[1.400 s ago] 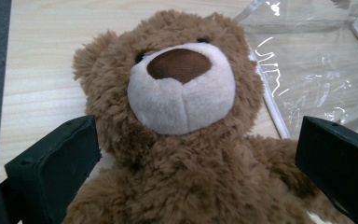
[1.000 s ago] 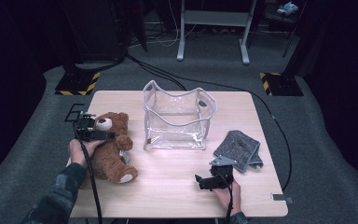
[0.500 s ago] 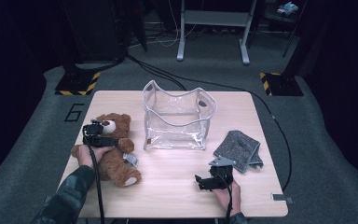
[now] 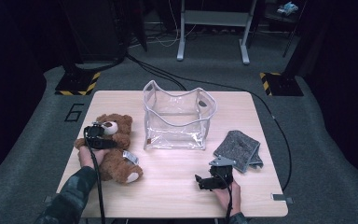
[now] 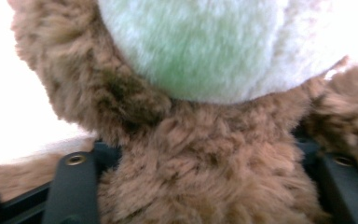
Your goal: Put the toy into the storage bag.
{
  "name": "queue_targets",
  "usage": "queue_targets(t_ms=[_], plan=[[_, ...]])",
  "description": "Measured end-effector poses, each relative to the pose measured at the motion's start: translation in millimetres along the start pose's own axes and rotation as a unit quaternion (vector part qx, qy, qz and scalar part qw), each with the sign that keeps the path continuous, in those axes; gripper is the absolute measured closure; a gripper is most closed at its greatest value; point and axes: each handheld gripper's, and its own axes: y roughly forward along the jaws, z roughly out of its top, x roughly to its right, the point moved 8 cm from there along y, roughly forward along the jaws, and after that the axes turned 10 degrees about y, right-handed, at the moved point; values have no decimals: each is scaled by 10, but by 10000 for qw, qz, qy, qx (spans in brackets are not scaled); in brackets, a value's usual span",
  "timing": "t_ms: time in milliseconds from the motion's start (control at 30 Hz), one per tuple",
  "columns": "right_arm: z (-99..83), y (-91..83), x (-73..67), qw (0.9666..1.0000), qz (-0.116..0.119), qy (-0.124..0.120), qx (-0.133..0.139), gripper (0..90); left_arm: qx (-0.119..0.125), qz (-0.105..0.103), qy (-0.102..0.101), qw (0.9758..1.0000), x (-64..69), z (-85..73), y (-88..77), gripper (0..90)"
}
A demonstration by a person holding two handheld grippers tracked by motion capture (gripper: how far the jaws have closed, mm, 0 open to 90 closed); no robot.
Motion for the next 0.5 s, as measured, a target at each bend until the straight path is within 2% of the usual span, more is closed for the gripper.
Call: queue_targets(t_ms=[100,233,300,400,500], plan=[[-3,1,-1,10000,20,10,-21,20,147,27,151,9998,-1,5,-51,425],[-4,0,2,10000,8,13,-35,19,284,31,156,9995,6,20,-120,458],[-3,-5,8,10000,3,47,-23,20,414,69,260,9988,29,39,-192,470],[-1,-3,11,10000,12,32,-16,20,433,81,357,9984,46,54,-249,481],[-5,-5,8,10000,22,40,-44,21,639,70,312,9974,49,116,-356,504]])
